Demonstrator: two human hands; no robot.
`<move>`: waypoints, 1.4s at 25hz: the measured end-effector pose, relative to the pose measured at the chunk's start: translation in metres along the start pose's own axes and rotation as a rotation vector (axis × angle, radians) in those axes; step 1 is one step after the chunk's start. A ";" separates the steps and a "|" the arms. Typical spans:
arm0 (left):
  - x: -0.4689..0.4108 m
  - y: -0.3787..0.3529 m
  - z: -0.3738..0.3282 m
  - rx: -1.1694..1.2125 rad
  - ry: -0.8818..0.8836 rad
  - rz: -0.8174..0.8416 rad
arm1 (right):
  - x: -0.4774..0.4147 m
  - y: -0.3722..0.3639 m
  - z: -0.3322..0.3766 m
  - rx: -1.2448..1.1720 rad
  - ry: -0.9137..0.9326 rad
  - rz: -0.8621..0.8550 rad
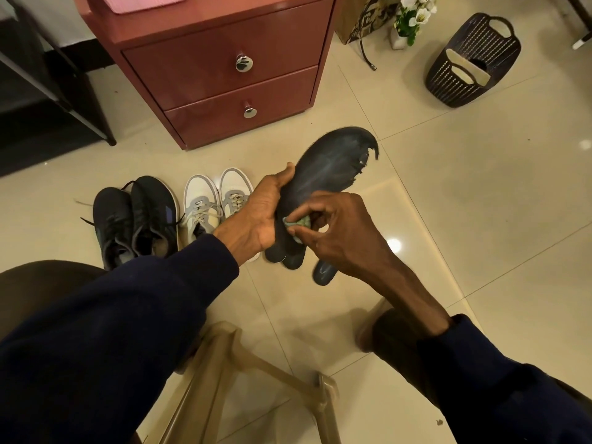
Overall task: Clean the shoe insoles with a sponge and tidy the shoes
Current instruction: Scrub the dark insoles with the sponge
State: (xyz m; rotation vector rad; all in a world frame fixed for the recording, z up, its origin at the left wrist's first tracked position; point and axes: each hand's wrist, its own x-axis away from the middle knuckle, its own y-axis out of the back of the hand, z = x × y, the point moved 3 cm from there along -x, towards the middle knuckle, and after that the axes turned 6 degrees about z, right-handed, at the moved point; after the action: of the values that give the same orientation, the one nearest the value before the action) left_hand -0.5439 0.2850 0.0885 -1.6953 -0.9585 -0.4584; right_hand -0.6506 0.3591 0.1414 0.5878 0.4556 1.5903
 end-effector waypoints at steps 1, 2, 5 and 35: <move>-0.002 0.004 -0.002 0.027 -0.018 -0.027 | 0.000 -0.002 0.002 -0.047 -0.005 0.032; -0.003 0.005 -0.004 0.050 -0.032 -0.034 | 0.000 -0.002 0.001 -0.041 -0.009 0.012; -0.001 -0.004 -0.002 0.083 -0.045 -0.007 | -0.002 0.004 -0.011 0.192 -0.032 -0.194; 0.009 -0.016 -0.007 0.127 -0.037 0.160 | 0.000 0.012 -0.016 0.274 0.048 -0.373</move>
State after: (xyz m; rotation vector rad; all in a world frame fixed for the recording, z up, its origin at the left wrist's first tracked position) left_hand -0.5498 0.2839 0.1074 -1.6544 -0.8528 -0.2564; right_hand -0.6699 0.3585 0.1364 0.6305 0.7802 1.1961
